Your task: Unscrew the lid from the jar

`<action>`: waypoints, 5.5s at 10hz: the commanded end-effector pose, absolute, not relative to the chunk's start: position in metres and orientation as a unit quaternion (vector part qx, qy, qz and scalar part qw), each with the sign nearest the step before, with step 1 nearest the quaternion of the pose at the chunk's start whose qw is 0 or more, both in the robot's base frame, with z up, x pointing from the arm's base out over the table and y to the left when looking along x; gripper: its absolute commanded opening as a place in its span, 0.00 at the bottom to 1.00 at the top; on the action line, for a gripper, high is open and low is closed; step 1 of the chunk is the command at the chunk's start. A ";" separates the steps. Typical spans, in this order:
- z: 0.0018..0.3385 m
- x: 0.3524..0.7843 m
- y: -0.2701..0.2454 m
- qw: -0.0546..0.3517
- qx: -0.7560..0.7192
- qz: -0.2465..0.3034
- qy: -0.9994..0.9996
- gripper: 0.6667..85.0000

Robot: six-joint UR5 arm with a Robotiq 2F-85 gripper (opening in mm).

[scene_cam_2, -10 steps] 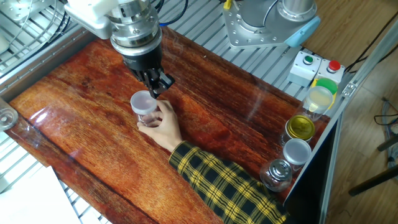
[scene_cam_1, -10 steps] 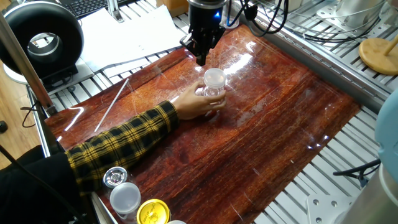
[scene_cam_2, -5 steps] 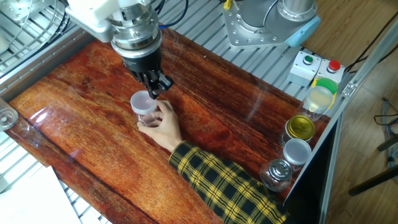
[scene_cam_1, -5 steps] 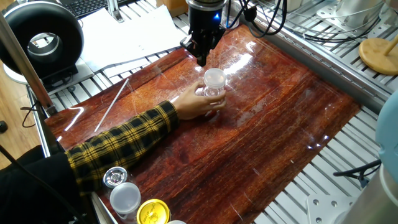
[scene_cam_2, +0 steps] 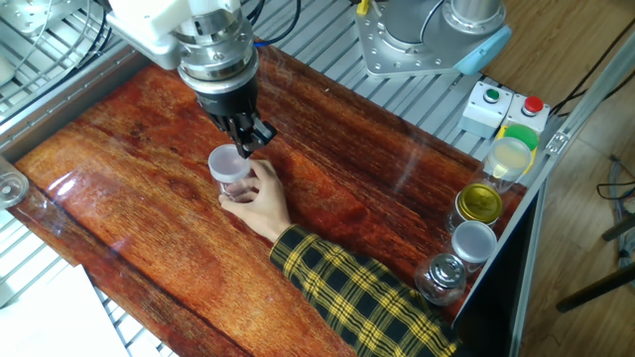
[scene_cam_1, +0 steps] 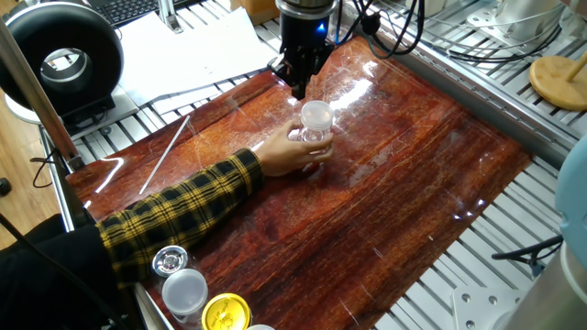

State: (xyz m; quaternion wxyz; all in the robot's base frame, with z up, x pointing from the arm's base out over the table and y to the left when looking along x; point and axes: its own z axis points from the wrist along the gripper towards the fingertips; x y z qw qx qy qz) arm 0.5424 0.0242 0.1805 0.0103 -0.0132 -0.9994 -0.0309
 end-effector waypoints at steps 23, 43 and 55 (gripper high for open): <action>0.133 0.535 -0.003 -0.007 0.120 -0.044 -0.992 0.44; 0.107 0.541 -0.028 0.006 0.214 -0.015 -0.977 0.91; 0.093 0.551 -0.025 -0.009 0.204 -0.023 -0.979 0.87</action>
